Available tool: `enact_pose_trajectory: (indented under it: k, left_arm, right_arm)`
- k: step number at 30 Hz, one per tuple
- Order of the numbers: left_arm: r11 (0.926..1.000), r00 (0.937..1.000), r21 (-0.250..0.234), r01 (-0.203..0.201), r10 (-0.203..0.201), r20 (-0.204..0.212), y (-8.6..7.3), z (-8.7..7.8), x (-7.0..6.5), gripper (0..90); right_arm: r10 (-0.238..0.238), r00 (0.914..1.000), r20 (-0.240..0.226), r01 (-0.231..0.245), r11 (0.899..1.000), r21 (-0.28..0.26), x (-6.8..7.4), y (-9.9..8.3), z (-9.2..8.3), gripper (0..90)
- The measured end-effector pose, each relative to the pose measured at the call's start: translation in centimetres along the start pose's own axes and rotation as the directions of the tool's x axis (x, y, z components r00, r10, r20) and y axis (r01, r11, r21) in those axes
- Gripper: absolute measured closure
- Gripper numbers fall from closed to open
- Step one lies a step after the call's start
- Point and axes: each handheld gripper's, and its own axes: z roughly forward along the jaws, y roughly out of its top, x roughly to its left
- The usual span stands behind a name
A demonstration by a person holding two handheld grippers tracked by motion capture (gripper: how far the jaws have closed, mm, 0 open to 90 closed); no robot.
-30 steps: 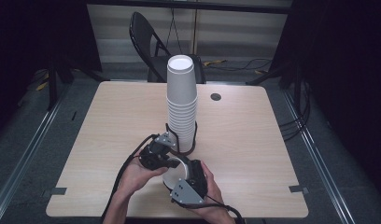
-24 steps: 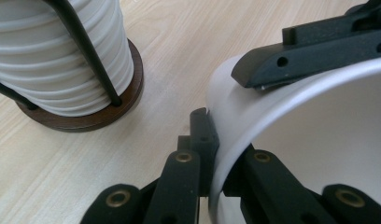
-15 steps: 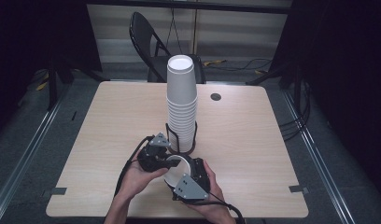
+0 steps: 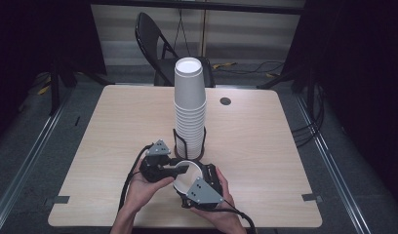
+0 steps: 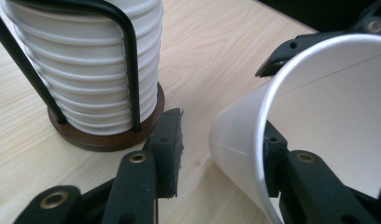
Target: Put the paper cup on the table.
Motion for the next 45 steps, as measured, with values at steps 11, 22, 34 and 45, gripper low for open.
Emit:
enact_pose_trajectory:
  k: [11,22,34,45]
  left_arm:
    - [0.993,0.9994,-0.118,-0.004,0.0,-0.033,-0.9,-0.5,0.0,46.2]
    - [0.9743,0.9937,-0.224,0.021,-0.045,-0.102,-1.8,-1.1,0.5,29.2]
    - [0.9548,0.9844,-0.297,0.011,-0.063,-0.164,-2.5,-1.9,0.9,20.7]
    - [0.9332,0.9696,-0.359,0.015,-0.101,-0.223,-5.2,-2.6,2.4,18.4]
  right_arm:
    - [0.068,0.9975,-0.015,-0.069,0.998,-0.006,-0.6,-0.2,0.0,13.4]
    - [0.111,0.9938,-0.009,-0.111,0.994,0.017,-1.2,-1.0,0.2,13.4]
    - [0.214,0.9766,-0.021,-0.214,0.976,0.032,-2.3,-1.9,0.4,13.4]
    - [0.321,0.9462,0.038,-0.322,0.946,0.025,-4.9,-3.3,-0.9,13.4]
